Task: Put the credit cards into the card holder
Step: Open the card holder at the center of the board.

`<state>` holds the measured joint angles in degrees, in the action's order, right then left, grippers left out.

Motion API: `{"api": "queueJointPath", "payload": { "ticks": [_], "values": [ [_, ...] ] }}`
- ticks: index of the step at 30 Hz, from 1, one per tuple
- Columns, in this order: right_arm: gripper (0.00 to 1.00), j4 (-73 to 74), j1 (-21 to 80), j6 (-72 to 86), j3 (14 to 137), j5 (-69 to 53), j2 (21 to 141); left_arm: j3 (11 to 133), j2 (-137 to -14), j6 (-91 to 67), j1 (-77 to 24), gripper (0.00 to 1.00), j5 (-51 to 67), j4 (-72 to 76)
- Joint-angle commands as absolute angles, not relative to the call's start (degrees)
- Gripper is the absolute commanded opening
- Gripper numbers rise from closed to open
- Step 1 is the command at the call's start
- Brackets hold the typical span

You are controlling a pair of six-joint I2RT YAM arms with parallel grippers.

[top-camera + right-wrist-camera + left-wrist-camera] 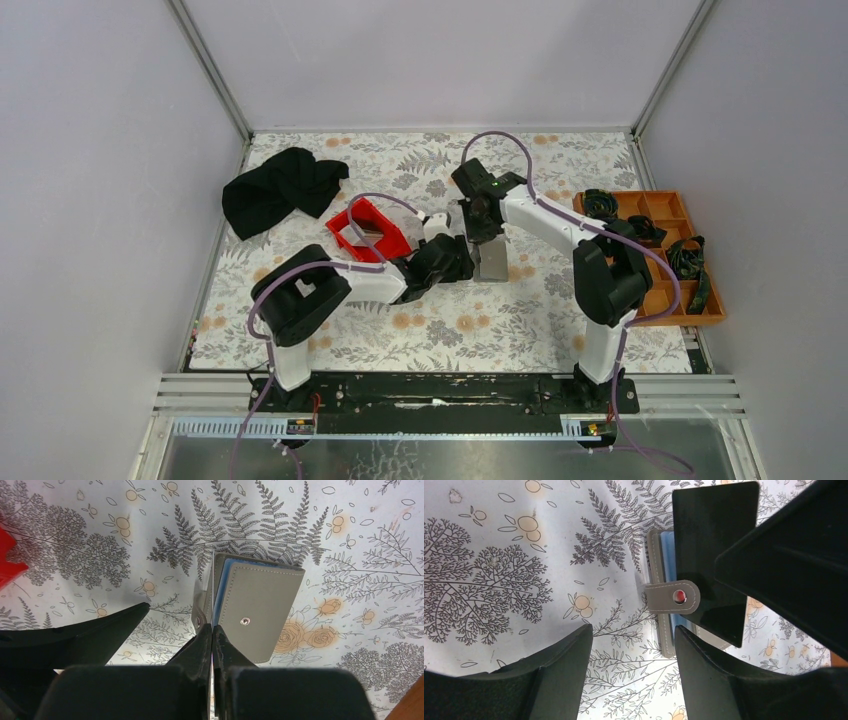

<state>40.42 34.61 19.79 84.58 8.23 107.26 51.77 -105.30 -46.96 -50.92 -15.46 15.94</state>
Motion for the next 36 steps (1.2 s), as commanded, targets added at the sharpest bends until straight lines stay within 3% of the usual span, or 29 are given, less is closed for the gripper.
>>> {"api": "queueJointPath", "payload": {
  "ticks": [1,36],
  "values": [
    [0.0,42.7,36.1,20.5,86.9,11.9,107.5,53.9,-107.3,-47.2,-51.5,0.69,-16.6,17.9],
    [0.0,46.1,37.9,18.8,87.3,18.3,108.9,59.4,-114.5,-49.0,-54.9,0.68,-21.8,6.9]
  ]
}}
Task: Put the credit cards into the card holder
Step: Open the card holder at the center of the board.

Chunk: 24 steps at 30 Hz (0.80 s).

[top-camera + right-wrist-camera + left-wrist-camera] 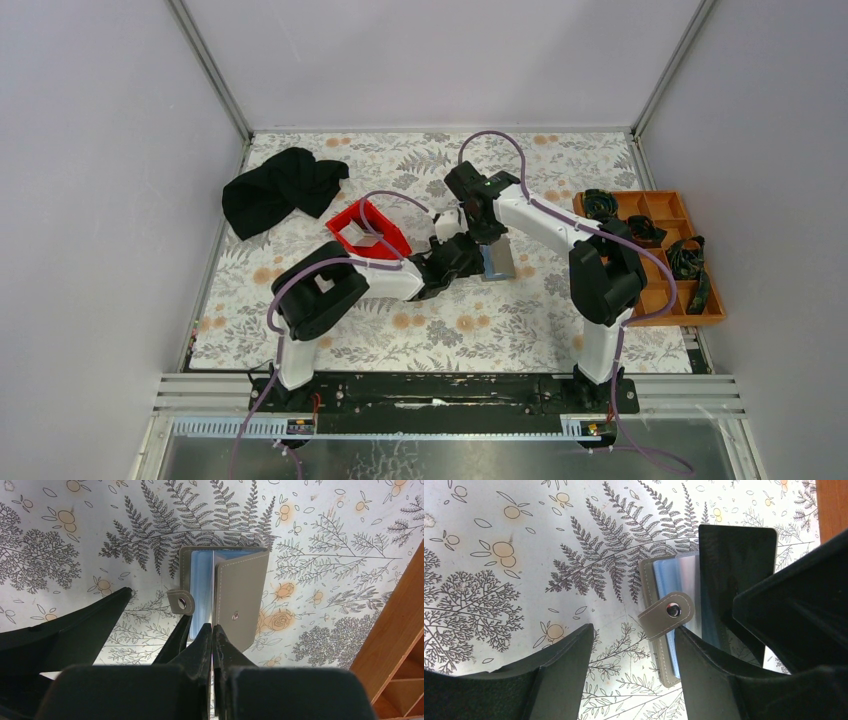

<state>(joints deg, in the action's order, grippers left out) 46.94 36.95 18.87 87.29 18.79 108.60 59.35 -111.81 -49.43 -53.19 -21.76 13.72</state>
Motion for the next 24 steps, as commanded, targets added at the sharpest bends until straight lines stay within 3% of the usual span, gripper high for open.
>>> {"api": "queueJointPath", "payload": {
  "ticks": [1,24],
  "values": [
    [0.0,46.2,38.0,18.7,87.4,18.3,109.0,59.4,-114.6,-49.1,-55.1,0.68,-21.9,6.5],
    [0.0,41.1,35.5,20.5,81.4,10.9,107.3,55.9,-113.8,-55.1,-57.9,0.68,-23.5,2.1]
  ]
}}
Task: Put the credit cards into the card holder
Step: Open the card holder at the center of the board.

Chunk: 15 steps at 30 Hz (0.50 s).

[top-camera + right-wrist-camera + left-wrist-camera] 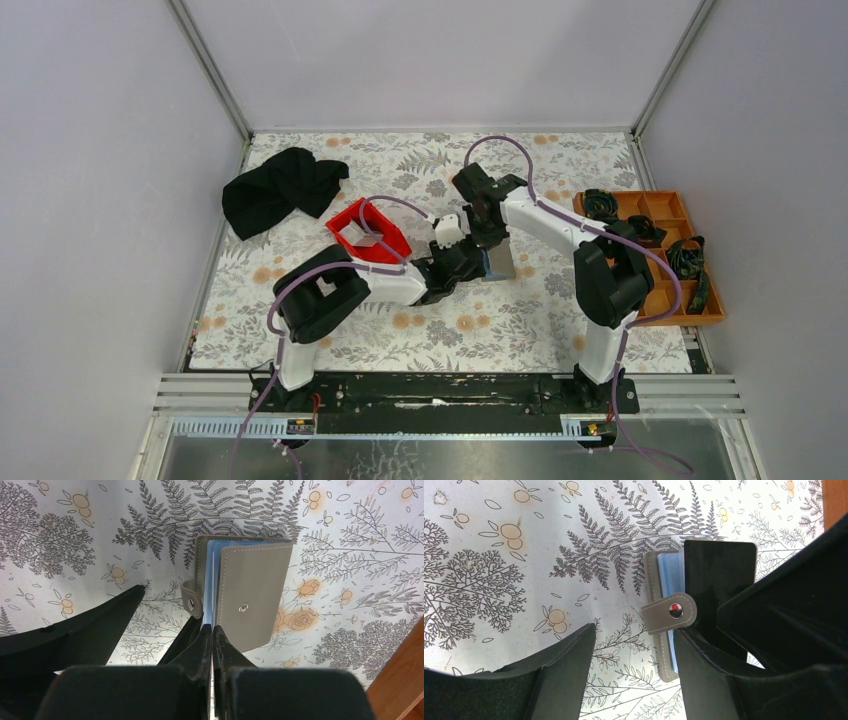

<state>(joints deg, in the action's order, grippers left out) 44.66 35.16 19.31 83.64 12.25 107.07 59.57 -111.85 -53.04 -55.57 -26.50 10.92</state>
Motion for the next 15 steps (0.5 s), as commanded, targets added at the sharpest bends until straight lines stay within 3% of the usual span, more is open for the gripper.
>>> {"api": "queueJointPath", "payload": {
  "ticks": [1,15],
  "values": [
    [0.0,40.9,35.5,20.6,80.9,11.1,107.3,55.5,-113.7,-55.4,-57.9,0.68,-23.7,2.0],
    [0.0,38.8,35.5,20.4,77.0,15.7,107.1,52.5,-112.9,-57.7,-59.5,0.68,-26.7,2.1]
  ]
}}
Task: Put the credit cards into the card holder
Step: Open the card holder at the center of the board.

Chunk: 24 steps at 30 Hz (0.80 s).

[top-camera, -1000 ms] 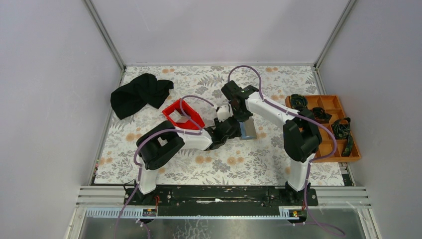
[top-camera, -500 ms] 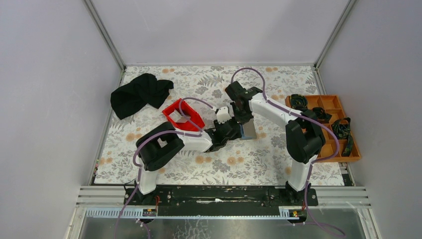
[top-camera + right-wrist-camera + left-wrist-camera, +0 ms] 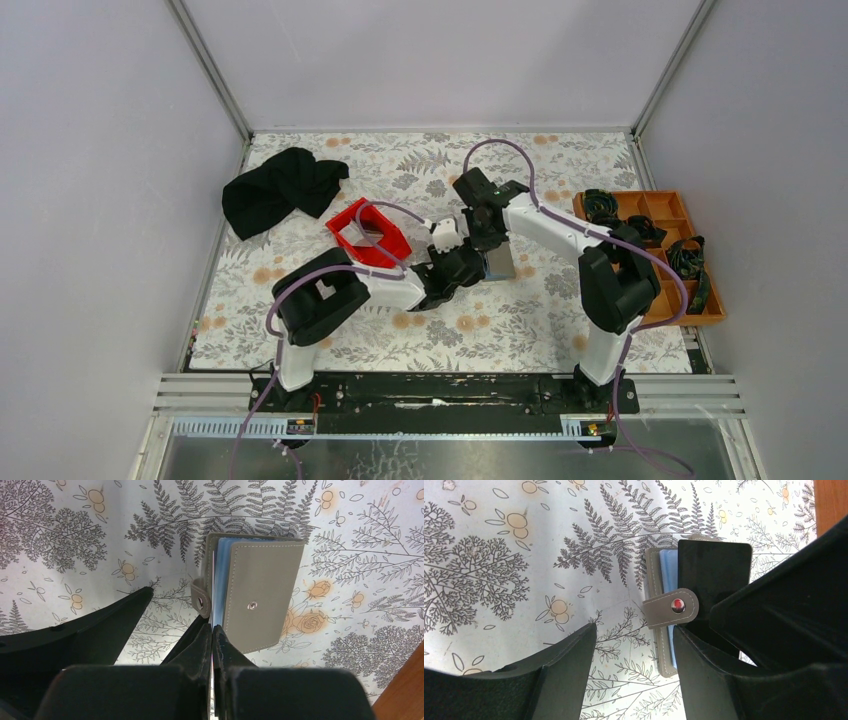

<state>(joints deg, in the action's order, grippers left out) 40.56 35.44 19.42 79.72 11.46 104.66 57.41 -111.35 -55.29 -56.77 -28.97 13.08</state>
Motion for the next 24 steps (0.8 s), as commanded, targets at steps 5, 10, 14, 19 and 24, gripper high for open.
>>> {"api": "queueJointPath", "payload": {
  "ticks": [5,10,14,19,24],
  "values": [
    [0.0,38.9,35.6,20.3,78.3,15.5,108.2,49.8,-110.1,-58.3,-59.5,0.68,-28.9,2.6],
    [0.0,39.6,35.7,19.8,79.7,16.8,109.0,48.4,-109.1,-58.0,-59.5,0.68,-29.3,3.0],
    [0.0,40.5,35.7,19.3,80.7,18.2,109.0,46.8,-108.3,-58.1,-59.6,0.68,-29.6,3.9],
    [0.0,41.3,35.7,19.0,81.7,19.4,109.2,46.0,-107.9,-57.7,-59.5,0.68,-29.7,4.3],
    [0.0,42.3,35.8,19.5,84.4,17.0,108.7,45.8,-107.8,-57.2,-59.6,0.69,-29.4,5.0]
  ]
}}
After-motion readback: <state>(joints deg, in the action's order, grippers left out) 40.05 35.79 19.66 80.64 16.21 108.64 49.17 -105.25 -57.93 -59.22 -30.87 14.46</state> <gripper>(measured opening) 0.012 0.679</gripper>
